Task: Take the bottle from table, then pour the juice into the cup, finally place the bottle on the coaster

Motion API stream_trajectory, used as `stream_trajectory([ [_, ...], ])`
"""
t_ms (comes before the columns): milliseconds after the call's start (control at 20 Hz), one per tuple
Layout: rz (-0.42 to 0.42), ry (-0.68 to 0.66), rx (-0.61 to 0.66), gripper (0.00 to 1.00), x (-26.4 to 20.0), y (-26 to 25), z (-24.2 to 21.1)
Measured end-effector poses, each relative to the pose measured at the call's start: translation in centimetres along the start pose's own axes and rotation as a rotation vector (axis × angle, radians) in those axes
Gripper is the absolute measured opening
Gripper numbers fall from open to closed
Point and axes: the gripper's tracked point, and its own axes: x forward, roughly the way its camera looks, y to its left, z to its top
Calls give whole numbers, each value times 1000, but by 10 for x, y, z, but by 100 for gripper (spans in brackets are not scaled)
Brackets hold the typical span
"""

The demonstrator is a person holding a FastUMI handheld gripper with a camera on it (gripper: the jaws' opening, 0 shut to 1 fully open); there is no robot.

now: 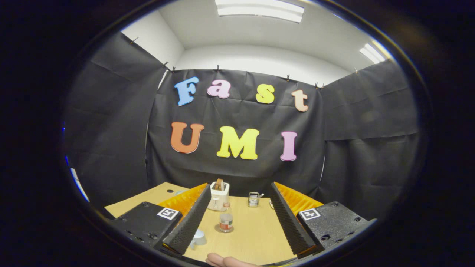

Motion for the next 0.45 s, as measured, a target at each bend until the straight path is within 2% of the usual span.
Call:
stream_trajectory([
  [450, 8, 23, 12, 100, 0, 2, -10],
])
